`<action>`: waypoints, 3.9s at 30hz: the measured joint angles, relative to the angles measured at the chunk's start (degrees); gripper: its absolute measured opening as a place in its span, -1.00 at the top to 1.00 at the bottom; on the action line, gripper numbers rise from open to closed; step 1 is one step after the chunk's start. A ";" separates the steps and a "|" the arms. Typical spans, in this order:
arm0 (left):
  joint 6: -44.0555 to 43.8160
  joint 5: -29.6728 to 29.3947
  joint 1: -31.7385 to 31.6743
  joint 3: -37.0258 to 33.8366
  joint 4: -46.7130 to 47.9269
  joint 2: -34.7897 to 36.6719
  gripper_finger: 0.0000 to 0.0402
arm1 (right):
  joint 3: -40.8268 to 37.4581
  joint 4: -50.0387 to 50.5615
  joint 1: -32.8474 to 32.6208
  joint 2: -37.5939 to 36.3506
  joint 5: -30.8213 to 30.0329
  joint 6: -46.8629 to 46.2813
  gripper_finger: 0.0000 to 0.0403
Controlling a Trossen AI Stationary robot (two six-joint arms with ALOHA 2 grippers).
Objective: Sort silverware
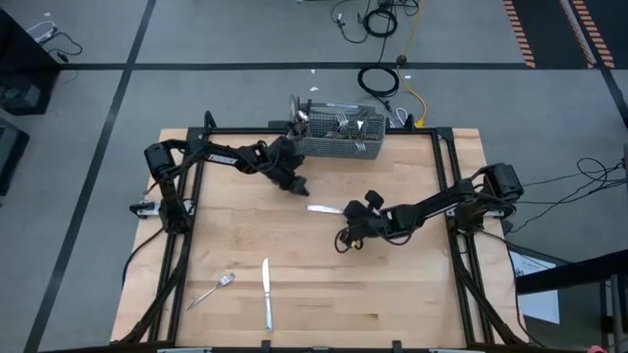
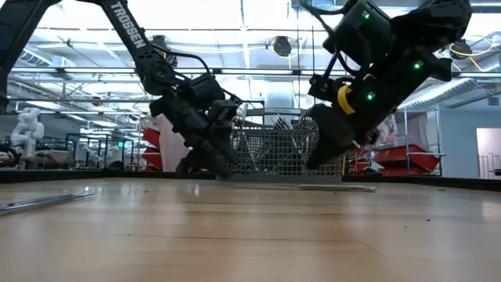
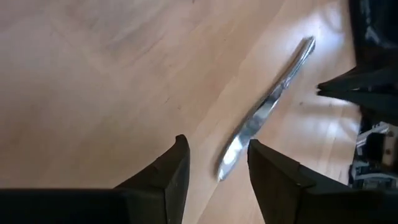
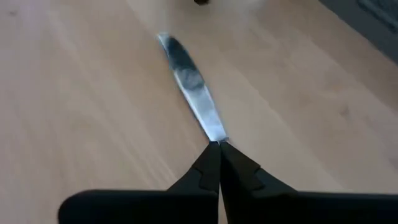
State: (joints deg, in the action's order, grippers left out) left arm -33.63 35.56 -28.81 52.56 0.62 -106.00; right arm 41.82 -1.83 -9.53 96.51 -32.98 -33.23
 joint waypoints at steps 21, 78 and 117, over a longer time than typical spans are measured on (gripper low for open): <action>2.54 2.26 0.63 0.04 1.99 0.02 0.18 | -10.55 14.98 3.16 -22.67 12.12 8.75 0.72; 0.62 2.41 1.41 0.07 1.54 2.73 0.18 | -33.63 -53.25 9.36 4.17 19.84 13.00 0.98; 0.99 -5.87 1.56 0.07 0.97 5.70 0.18 | -33.87 -16.45 -0.60 -25.46 -6.15 0.05 1.00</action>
State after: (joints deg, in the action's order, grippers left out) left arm -32.64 29.69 -27.24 52.62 1.59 -100.29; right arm 7.94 -18.28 -10.13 71.05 -39.13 -33.18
